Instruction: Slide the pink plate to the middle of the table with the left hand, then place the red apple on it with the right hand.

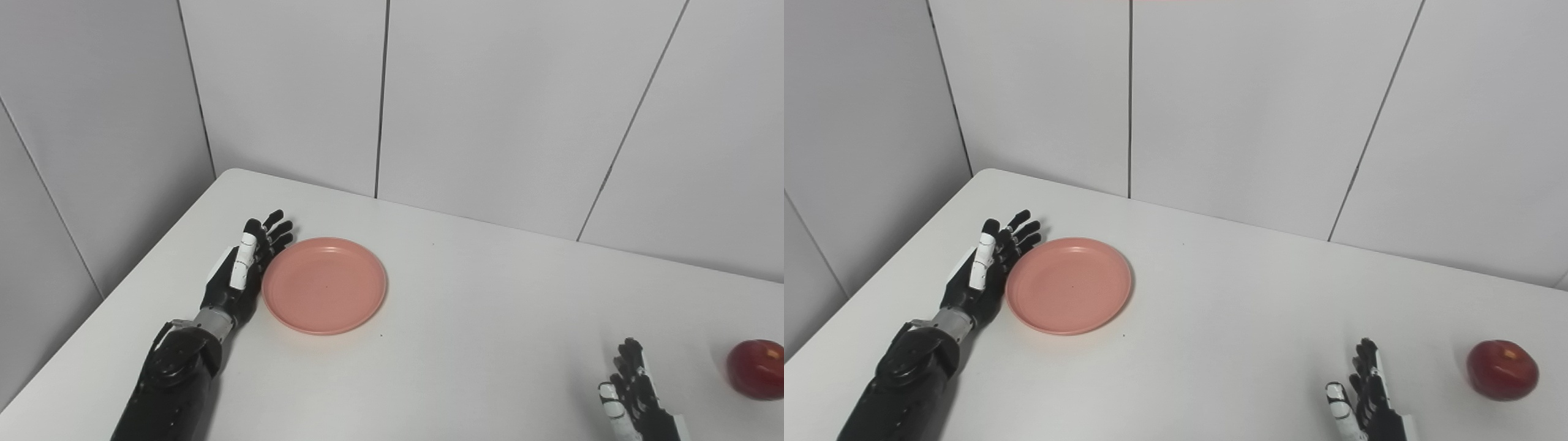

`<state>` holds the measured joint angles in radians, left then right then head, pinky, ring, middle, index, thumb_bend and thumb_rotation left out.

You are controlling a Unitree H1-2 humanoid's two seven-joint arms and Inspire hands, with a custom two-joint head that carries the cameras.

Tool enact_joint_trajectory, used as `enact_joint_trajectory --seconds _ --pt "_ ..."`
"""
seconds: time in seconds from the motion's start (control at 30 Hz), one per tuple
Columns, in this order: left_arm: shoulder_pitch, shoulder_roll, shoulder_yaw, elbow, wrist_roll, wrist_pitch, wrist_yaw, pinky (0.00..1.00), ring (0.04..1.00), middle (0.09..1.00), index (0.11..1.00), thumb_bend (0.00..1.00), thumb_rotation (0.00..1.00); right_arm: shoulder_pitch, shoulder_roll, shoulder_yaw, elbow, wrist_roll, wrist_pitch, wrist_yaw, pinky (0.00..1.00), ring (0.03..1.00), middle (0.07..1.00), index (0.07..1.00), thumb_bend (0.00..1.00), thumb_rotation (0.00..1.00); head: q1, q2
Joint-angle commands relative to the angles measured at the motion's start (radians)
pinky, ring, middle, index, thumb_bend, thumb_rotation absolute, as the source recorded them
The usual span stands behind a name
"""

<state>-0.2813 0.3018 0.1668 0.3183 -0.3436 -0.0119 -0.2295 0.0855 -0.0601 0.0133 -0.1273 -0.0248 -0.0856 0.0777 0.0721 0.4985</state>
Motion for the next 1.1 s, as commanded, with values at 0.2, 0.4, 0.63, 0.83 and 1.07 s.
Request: enact_joint_trajectory --seconds 0.2,0.4,0.63,0.83,1.07 --pt "-0.007 -0.038 -0.028 -0.008 -0.019 -0.001 -0.071 0.97 0.956 0.951 0.947 0.91 1.00 0.012 0.021 0.024 -0.002 -0.021 -0.001 -0.016 1.00 0.999 1.000 1.000 0.69 0.76 -0.034 0.008" --pt "0.001 -0.067 -0.039 -0.004 -0.010 -0.011 -0.074 0.98 0.958 0.954 0.951 0.90 1.00 0.011 0.030 0.031 -0.001 -0.046 -0.005 -0.029 1.00 1.000 1.000 1.000 0.69 0.76 -0.067 0.008" --pt "0.008 -0.109 -0.058 -0.001 -0.007 -0.025 -0.081 0.98 0.961 0.959 0.957 0.89 1.00 0.005 0.047 0.033 0.001 -0.048 -0.008 -0.033 1.00 1.000 1.000 1.000 0.68 0.75 -0.116 0.005" --pt "0.011 -0.128 -0.090 -0.025 0.015 -0.006 -0.084 0.99 0.964 0.965 0.966 0.89 1.00 0.000 0.060 0.031 0.007 -0.071 -0.011 -0.053 1.00 1.000 1.000 1.000 0.68 0.80 -0.153 0.002" --pt "0.023 -0.135 -0.118 -0.027 0.026 -0.025 -0.107 1.00 0.982 0.982 0.982 0.90 1.00 -0.004 0.075 0.035 0.002 -0.095 0.002 -0.075 1.00 0.998 0.998 1.000 0.69 0.82 -0.191 -0.003"
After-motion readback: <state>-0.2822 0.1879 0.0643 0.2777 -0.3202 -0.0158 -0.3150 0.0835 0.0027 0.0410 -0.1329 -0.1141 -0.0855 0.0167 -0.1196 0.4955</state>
